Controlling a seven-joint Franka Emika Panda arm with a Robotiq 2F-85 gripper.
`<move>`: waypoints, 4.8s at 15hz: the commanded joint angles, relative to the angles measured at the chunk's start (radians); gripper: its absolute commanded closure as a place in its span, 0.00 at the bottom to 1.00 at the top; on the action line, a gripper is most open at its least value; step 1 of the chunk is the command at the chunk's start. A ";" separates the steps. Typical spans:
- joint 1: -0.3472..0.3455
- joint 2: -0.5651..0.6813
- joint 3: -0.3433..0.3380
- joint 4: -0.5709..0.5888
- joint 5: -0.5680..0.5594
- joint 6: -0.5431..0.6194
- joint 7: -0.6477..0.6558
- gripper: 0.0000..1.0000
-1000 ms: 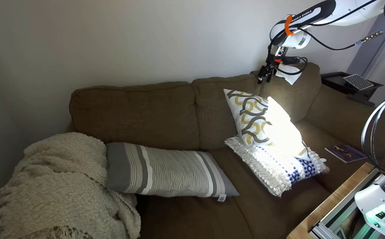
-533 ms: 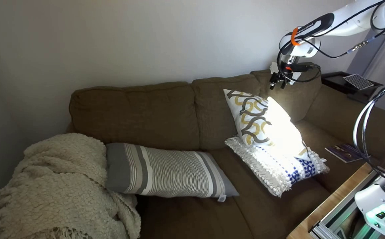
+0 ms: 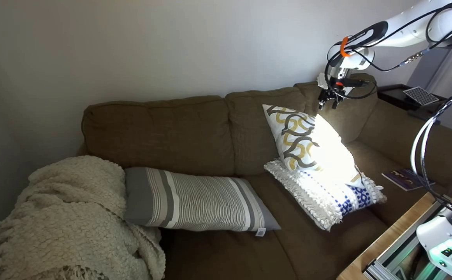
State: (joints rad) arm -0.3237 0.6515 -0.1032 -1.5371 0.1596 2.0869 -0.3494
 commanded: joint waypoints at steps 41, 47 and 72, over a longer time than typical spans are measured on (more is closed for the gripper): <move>-0.181 0.526 0.068 0.691 0.015 -0.488 -0.159 0.98; -0.172 0.447 0.042 0.694 -0.111 -0.677 -0.369 0.98; 0.034 0.303 0.063 0.595 -0.165 -0.678 -0.109 0.00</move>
State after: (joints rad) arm -0.3060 0.9945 -0.0672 -0.8445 -0.0854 1.3211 -0.6052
